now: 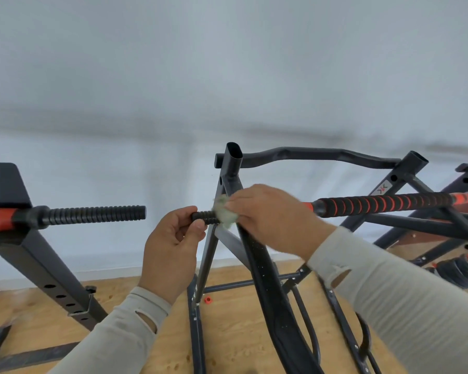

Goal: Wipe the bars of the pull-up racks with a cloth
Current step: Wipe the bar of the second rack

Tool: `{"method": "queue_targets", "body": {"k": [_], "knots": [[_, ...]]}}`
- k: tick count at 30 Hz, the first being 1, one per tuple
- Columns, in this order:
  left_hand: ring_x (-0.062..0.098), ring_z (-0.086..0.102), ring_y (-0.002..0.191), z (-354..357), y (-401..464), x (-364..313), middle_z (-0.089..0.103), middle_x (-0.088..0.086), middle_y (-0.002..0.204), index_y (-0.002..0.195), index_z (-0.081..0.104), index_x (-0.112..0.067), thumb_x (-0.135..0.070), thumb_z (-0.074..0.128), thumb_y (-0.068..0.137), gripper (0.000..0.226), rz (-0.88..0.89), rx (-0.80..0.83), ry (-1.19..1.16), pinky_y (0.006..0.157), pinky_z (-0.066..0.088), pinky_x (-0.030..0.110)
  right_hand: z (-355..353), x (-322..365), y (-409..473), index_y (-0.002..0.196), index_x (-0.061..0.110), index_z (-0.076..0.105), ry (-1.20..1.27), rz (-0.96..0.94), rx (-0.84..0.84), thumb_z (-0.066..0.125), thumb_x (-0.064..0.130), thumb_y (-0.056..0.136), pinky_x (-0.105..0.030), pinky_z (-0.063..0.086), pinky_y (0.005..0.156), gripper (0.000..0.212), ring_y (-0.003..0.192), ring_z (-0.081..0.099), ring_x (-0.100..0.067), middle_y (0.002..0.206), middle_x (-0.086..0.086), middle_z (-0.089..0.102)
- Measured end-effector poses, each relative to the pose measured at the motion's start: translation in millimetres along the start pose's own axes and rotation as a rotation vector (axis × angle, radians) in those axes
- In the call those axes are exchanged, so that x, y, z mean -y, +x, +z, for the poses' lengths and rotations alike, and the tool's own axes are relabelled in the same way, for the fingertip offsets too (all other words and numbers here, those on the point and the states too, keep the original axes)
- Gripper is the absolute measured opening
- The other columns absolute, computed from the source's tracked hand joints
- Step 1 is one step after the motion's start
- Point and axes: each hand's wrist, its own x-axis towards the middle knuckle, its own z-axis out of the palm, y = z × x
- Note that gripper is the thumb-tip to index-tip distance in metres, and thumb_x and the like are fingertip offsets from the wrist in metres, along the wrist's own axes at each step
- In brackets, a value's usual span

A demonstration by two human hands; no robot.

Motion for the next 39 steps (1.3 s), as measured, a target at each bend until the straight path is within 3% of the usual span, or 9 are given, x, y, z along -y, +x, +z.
{"method": "queue_targets", "body": {"k": [3,7,12,14,17,24,32,35,39], "knots": [[0.015,0.074,0.096,1,0,2,0.077,-0.006,0.098,0.106,0.067,-0.034,-0.016,0.067,0.095,0.021,0.002,-0.005,0.014,0.096,0.057,0.042,-22,-34,-24,0.116,0.024,0.070,0.055,0.141,0.119,0.049,0.029,0.104,-0.036,0.049,0.095,0.025,0.104,0.061,-0.016,0.114,0.007,0.070],[0.015,0.074,0.095,1,0,2,0.077,-0.005,0.099,0.110,0.067,-0.030,-0.016,0.066,0.096,0.020,0.005,-0.009,0.011,0.096,0.057,0.041,-12,-17,-24,0.111,0.022,0.072,0.043,0.161,0.037,0.048,0.032,0.104,-0.040,0.053,0.090,0.026,0.101,0.064,-0.018,0.112,0.005,0.072],[0.010,0.073,0.095,-1,-1,-1,0.077,-0.006,0.100,0.112,0.068,-0.025,-0.013,0.066,0.096,0.021,0.021,0.010,0.023,0.092,0.059,0.033,18,41,-5,0.102,0.021,0.080,-0.005,0.002,-0.251,0.086,0.020,0.078,-0.027,0.035,0.110,0.025,0.104,0.070,-0.012,0.106,0.006,0.077],[0.008,0.073,0.094,-2,-2,-2,0.077,-0.007,0.100,0.112,0.068,-0.026,-0.013,0.066,0.095,0.021,0.025,0.013,0.032,0.090,0.059,0.029,25,35,-9,0.115,0.018,0.077,-0.106,-0.084,-0.205,0.084,0.020,0.080,-0.029,0.027,0.118,0.035,0.118,0.064,-0.014,0.122,0.002,0.073],[0.012,0.074,0.094,-2,-2,-3,0.077,-0.005,0.100,0.110,0.067,-0.031,-0.015,0.067,0.095,0.022,0.010,0.016,0.033,0.092,0.057,0.030,21,1,-33,0.129,0.015,0.069,-0.172,-0.148,-0.096,0.067,0.011,0.091,-0.043,0.044,0.113,0.038,0.132,0.054,-0.023,0.142,-0.001,0.060],[0.012,0.074,0.096,-1,-2,-3,0.077,-0.007,0.099,0.113,0.067,-0.028,-0.017,0.066,0.096,0.021,0.001,0.017,0.036,0.097,0.057,0.036,3,-21,-53,0.112,0.014,0.077,-0.221,0.122,-0.175,0.082,0.011,0.082,-0.041,0.062,0.081,0.030,0.094,0.071,-0.027,0.118,-0.004,0.075],[0.009,0.073,0.093,-2,-5,-2,0.077,-0.008,0.098,0.107,0.070,-0.027,-0.011,0.067,0.094,0.021,0.020,0.011,0.021,0.089,0.056,0.026,12,48,17,0.092,0.027,0.068,0.197,0.238,-0.152,0.048,0.027,0.102,-0.033,0.051,0.079,0.023,0.079,0.058,-0.015,0.080,0.010,0.063],[0.002,0.070,0.086,-3,-6,-4,0.076,-0.012,0.091,0.101,0.071,-0.024,-0.006,0.065,0.094,0.021,0.047,0.004,0.047,0.078,0.054,0.014,12,67,37,0.091,0.016,0.067,0.253,0.167,-0.100,0.046,0.026,0.103,-0.037,0.053,0.078,0.027,0.080,0.060,-0.021,0.084,0.001,0.067],[0.009,0.073,0.091,-3,-3,-4,0.077,-0.007,0.097,0.105,0.068,-0.028,-0.011,0.070,0.093,0.021,-0.005,0.002,0.031,0.088,0.057,0.028,6,33,2,0.116,0.024,0.072,0.057,0.025,-0.079,0.062,0.012,0.094,-0.035,0.052,0.100,0.026,0.109,0.063,-0.018,0.120,0.006,0.071]]}}
